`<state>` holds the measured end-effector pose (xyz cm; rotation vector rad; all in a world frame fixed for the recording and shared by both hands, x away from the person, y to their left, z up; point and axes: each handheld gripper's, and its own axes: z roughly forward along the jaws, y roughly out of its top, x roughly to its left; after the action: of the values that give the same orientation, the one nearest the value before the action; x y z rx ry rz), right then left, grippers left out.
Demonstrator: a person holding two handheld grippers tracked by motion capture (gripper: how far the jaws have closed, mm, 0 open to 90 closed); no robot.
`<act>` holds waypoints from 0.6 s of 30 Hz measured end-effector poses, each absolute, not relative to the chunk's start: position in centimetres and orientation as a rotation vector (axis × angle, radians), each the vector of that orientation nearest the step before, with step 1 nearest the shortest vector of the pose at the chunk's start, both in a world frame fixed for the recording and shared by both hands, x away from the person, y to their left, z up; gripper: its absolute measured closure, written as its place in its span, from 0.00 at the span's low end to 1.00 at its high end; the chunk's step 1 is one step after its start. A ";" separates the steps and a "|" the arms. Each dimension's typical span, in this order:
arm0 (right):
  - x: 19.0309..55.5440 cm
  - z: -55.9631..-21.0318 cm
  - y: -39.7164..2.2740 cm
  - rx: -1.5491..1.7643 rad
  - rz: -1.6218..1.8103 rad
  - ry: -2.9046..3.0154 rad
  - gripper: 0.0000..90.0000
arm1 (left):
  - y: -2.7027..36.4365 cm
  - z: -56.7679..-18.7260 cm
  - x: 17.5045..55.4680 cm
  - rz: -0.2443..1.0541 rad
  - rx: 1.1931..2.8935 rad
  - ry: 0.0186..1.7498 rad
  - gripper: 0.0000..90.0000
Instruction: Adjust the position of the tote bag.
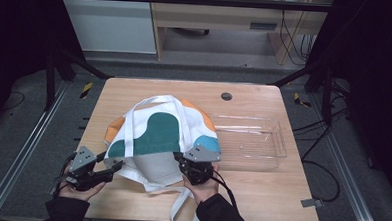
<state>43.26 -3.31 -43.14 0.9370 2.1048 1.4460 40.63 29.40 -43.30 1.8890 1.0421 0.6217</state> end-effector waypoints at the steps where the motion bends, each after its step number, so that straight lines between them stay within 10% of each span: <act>1: 43.3 -43.0 -3.3 0.935 1.448 2.104 1.00 | 29.4 -43.3 40.6 0.624 1.886 1.042 0.42; 18: 43.3 -41.3 -3.7 0.926 1.473 2.063 1.00 | 29.5 -42.7 40.3 0.655 1.855 1.052 0.37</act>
<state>43.26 -3.69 -41.34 0.9257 2.0630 1.4730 40.29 29.55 -42.73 1.8551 1.0521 0.6553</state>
